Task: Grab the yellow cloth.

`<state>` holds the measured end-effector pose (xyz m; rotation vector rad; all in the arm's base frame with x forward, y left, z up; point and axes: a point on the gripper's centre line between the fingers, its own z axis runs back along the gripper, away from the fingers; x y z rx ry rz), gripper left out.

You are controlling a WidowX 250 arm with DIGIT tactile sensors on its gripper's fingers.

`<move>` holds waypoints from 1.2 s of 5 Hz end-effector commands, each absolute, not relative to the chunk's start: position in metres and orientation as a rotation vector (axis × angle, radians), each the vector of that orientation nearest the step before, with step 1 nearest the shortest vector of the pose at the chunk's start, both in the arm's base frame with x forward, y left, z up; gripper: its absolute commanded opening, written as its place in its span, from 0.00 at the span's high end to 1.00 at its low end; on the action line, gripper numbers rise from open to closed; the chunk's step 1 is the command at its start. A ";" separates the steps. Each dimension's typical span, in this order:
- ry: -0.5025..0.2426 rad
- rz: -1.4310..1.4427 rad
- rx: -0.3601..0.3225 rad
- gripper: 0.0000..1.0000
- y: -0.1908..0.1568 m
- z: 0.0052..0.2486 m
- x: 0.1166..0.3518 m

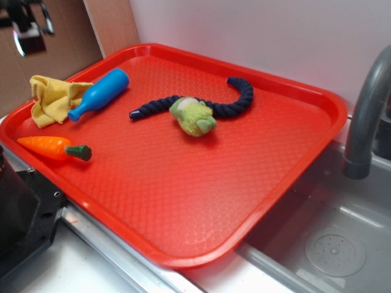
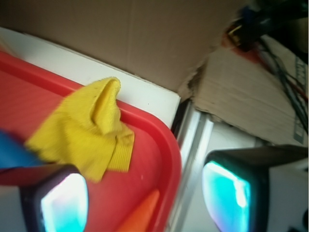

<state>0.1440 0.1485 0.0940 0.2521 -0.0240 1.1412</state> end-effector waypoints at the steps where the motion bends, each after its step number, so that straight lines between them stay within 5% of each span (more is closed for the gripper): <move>1: -0.115 1.266 0.211 0.00 0.174 0.076 0.159; 3: -0.128 1.343 0.177 0.00 0.177 0.040 0.171; 4: -0.087 1.375 0.178 1.00 0.173 0.032 0.176; 5: -0.043 1.392 0.218 1.00 0.171 0.017 0.184; 6: -0.042 1.366 0.242 1.00 0.159 0.029 0.157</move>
